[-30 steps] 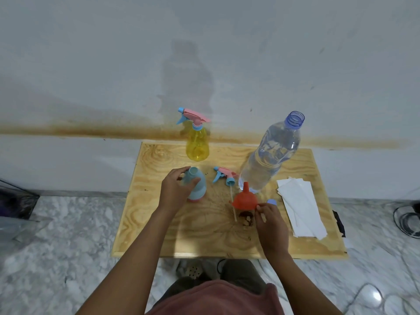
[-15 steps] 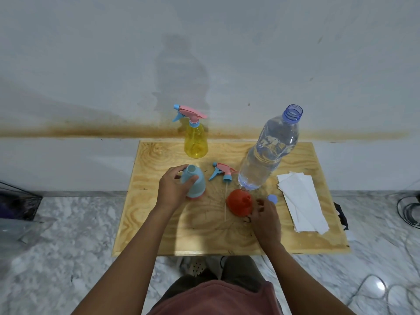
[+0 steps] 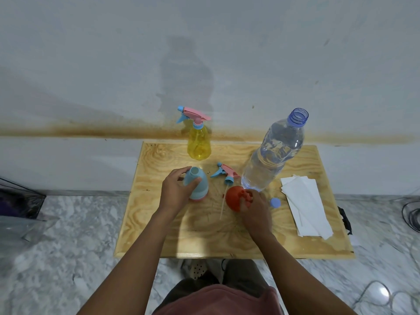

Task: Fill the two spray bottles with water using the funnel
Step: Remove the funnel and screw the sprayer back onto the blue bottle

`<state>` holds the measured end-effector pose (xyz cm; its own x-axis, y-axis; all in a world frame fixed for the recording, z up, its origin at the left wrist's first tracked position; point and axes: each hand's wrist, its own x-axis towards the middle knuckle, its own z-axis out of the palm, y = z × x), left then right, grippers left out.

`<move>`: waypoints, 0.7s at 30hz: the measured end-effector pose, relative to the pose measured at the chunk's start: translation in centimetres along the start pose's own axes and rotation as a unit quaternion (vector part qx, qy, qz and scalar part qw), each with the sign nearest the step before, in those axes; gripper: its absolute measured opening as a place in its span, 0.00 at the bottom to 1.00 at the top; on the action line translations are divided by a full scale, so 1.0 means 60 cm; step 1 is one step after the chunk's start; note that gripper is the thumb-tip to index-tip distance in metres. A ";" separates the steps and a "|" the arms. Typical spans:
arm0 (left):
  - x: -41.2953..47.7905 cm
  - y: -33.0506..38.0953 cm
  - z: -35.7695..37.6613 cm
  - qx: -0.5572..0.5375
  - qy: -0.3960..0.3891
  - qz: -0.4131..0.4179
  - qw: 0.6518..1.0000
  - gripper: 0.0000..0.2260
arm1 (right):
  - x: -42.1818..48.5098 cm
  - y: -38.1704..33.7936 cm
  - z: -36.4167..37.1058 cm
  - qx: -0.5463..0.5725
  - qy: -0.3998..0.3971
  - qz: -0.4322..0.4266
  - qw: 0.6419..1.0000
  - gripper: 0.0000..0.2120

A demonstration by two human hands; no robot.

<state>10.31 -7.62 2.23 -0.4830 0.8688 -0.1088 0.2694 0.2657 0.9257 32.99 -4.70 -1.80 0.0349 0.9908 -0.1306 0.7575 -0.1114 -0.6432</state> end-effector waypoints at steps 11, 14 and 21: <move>-0.004 0.007 0.000 0.018 0.008 0.008 1.000 0.18 | 0.055 -0.128 0.016 -0.138 -0.092 -0.064 0.984 0.22; -0.003 0.004 0.000 0.054 0.019 0.026 0.998 0.19 | 0.079 -0.140 0.027 -0.165 -0.128 -0.013 0.978 0.21; -0.002 0.000 0.001 0.055 0.018 0.019 0.998 0.20 | 0.108 -0.149 0.054 -0.158 -0.148 0.026 0.976 0.13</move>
<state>10.39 -7.71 2.21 -0.5004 0.8637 -0.0602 0.3759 0.2793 0.8835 24.34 2.48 0.65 -0.0768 0.9135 -0.3994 0.9247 -0.0845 -0.3712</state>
